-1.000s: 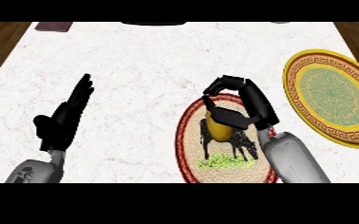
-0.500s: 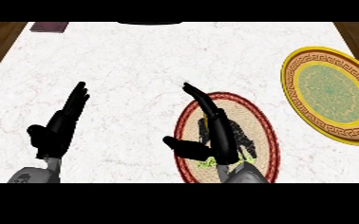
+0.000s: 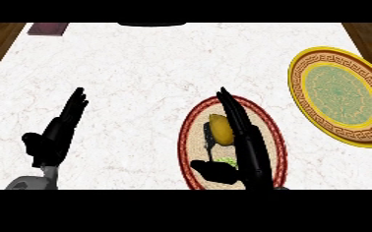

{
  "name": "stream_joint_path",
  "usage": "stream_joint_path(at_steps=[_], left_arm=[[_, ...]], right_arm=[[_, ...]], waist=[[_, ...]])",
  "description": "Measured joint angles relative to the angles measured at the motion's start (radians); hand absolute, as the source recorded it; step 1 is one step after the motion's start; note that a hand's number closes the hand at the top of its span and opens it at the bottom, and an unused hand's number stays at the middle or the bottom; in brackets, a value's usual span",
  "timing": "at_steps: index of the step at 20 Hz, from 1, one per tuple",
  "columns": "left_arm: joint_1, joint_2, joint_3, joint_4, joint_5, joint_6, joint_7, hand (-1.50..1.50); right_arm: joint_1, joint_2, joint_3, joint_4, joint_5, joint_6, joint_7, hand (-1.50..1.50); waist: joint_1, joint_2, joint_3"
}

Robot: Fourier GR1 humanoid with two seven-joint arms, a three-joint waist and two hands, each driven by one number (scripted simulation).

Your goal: Pick the lemon from the placemat and place it in the plate

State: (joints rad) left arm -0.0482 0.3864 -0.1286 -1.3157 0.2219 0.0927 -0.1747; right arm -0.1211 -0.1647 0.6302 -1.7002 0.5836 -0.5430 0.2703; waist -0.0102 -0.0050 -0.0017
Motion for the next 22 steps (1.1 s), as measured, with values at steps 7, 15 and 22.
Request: stream_joint_path(at_steps=[7, 15, 22], left_arm=[[0.002, -0.016, -0.002, -0.014, -0.012, 0.009, 0.009, 0.0], [-0.002, -0.026, 0.022, -0.02, -0.027, -0.008, 0.02, 0.0], [-0.012, -0.047, 0.045, -0.014, -0.052, -0.028, 0.032, 0.0]], right_arm=[[-0.035, -0.12, 0.014, -0.108, 0.095, 0.302, 0.323, -1.5], [-0.074, -0.105, -0.011, -0.196, 0.079, 0.565, 0.569, -1.5], [-0.114, -0.055, -0.043, -0.153, 0.107, 0.706, 0.657, -1.5]], waist=[[0.003, 0.0, -0.001], [0.01, 0.003, 0.001], [0.012, 0.004, 0.001]])
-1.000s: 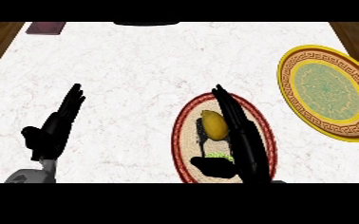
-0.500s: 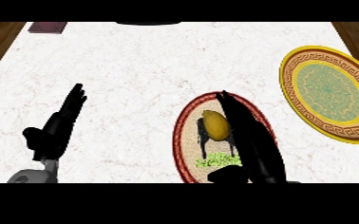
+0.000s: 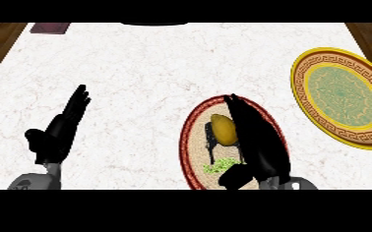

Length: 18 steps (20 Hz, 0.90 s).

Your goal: Pick the lemon from the placemat and place it in the plate

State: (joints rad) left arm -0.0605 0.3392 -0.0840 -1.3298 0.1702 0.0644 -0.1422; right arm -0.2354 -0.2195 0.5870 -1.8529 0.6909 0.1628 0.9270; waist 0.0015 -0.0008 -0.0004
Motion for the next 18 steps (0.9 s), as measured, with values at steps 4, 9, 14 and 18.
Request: stream_joint_path(at_steps=[4, 9, 14, 18], left_arm=[[0.008, -0.002, 0.019, -0.028, -0.009, -0.021, 0.027, 0.0], [0.028, -0.015, 0.045, -0.044, -0.03, -0.048, 0.02, 0.0], [0.029, -0.05, 0.049, -0.041, -0.07, -0.044, 0.013, 0.0], [0.002, -0.06, 0.079, -0.009, -0.075, -0.066, 0.011, 0.0]], right_arm=[[-0.009, 0.033, -0.025, 0.054, 0.009, 0.047, -0.012, -1.5], [-0.021, 0.085, -0.063, 0.153, 0.047, 0.056, -0.069, -1.5], [-0.028, 0.12, -0.081, 0.258, 0.114, 0.043, -0.112, -1.5], [-0.043, 0.133, -0.127, 0.336, 0.147, 0.036, -0.165, -1.5]], waist=[[0.001, 0.0, 0.0], [0.002, 0.001, 0.0], [0.001, 0.001, 0.0], [0.001, 0.001, 0.0]])
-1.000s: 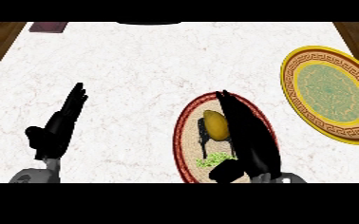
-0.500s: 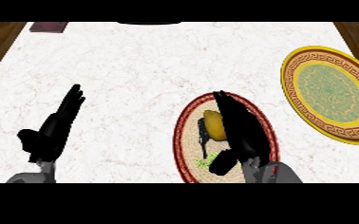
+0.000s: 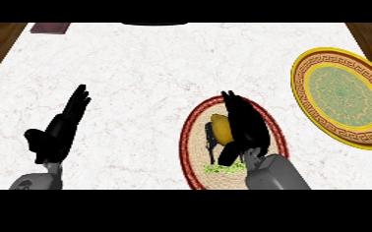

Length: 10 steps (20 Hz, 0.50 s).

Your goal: Pick the lemon from the placemat and place it in the plate

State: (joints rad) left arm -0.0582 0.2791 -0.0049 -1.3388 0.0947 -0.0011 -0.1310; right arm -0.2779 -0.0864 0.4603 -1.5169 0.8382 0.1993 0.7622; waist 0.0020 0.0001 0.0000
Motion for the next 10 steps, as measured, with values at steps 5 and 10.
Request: stream_joint_path(at_steps=[5, 10], left_arm=[[-0.024, -0.018, 0.011, 0.008, -0.022, -0.002, 0.015, 0.0], [0.005, -0.017, 0.029, -0.02, -0.026, -0.025, 0.017, 0.0]], right_arm=[[-0.001, 0.015, -0.029, 0.069, -0.004, 0.005, -0.098, 1.5], [-0.016, 0.023, -0.053, 0.117, 0.006, -0.005, -0.197, 1.5]], waist=[[0.0, -0.002, -0.001], [0.0, -0.01, -0.005]])
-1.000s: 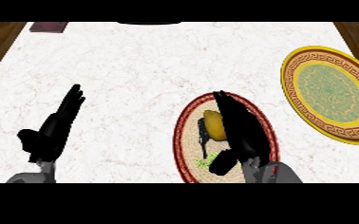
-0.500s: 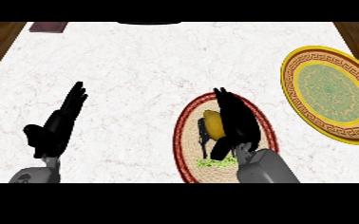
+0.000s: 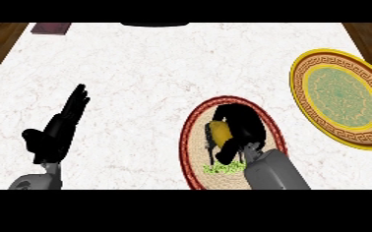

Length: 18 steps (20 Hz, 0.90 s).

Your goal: Pick the lemon from the placemat and place it in the plate

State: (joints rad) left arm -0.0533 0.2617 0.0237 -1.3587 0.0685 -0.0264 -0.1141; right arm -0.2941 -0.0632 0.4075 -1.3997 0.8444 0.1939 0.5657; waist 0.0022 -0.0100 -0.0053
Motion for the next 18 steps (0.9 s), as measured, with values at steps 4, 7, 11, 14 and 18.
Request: stream_joint_path(at_steps=[4, 7, 11, 14, 18], left_arm=[[0.016, -0.013, 0.005, -0.025, -0.016, -0.001, 0.007, 0.0], [0.012, -0.007, 0.025, -0.005, -0.009, -0.008, -0.001, 0.0], [0.051, 0.001, 0.058, -0.004, -0.001, 0.012, -0.006, 0.0], [0.072, 0.004, 0.079, -0.006, 0.008, 0.021, -0.008, 0.0], [0.09, 0.003, 0.078, -0.016, 0.007, 0.02, -0.014, 0.0]], right_arm=[[0.003, 0.015, 0.0, 0.001, 0.028, -0.009, -0.043, 1.5], [0.086, -0.039, -0.021, -0.061, 0.052, -0.066, -0.062, 1.5], [0.223, -0.197, -0.224, -0.102, 0.018, -0.146, -0.048, 1.5], [0.319, -0.325, -0.401, -0.114, -0.021, -0.205, -0.069, 1.5], [0.473, -0.458, -0.62, -0.162, -0.137, -0.262, -0.191, 1.5]], waist=[[-0.001, -0.001, -0.001], [-0.014, -0.003, 0.001], [-0.091, -0.01, 0.004], [-0.13, -0.013, 0.006], [-0.13, -0.012, 0.006]])
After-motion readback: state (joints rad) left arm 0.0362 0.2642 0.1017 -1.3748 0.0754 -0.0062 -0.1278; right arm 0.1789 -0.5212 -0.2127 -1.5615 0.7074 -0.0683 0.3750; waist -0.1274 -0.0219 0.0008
